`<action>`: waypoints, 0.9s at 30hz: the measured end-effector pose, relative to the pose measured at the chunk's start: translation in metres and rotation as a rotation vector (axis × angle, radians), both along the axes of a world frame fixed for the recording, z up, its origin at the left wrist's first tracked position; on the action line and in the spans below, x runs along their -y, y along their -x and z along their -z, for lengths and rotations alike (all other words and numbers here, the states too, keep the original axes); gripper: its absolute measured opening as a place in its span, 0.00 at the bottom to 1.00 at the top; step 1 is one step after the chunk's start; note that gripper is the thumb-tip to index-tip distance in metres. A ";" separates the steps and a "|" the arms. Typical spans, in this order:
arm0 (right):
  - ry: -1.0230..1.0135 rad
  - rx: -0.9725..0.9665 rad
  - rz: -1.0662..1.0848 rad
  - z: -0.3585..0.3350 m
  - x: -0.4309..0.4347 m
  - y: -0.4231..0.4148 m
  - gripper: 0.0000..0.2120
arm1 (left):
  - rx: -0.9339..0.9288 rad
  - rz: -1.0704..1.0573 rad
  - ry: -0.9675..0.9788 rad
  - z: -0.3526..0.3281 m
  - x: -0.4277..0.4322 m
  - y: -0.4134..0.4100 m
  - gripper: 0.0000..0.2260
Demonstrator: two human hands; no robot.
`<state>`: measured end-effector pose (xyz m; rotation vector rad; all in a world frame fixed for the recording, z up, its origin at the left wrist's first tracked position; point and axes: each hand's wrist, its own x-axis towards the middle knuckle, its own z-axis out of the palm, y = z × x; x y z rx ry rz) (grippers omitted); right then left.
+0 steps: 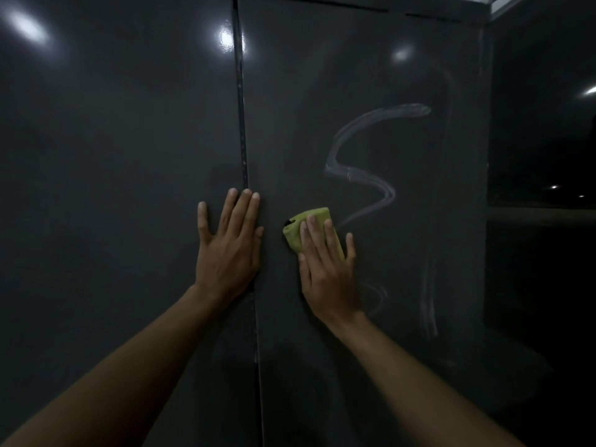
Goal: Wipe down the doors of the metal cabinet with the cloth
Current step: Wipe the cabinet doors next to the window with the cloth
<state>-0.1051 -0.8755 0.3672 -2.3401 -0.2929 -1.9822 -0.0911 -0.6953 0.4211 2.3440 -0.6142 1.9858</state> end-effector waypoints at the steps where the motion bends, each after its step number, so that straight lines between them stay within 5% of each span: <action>1: 0.023 0.010 -0.005 0.001 -0.002 0.000 0.24 | 0.003 0.004 0.003 -0.003 0.000 0.001 0.23; 6: 0.193 0.033 -0.045 -0.044 0.001 -0.002 0.25 | -0.006 -0.003 0.020 -0.017 0.002 0.004 0.23; 13: 0.021 0.042 -0.066 -0.052 0.009 -0.001 0.24 | -0.014 -0.024 0.033 -0.033 0.003 0.009 0.23; 20: 0.254 0.037 -0.050 -0.101 0.008 -0.002 0.24 | -0.043 -0.023 0.048 -0.050 0.006 0.010 0.23; 27: -0.058 0.056 -0.103 -0.098 0.015 -0.005 0.24 | -0.056 -0.002 0.081 -0.070 0.009 0.017 0.22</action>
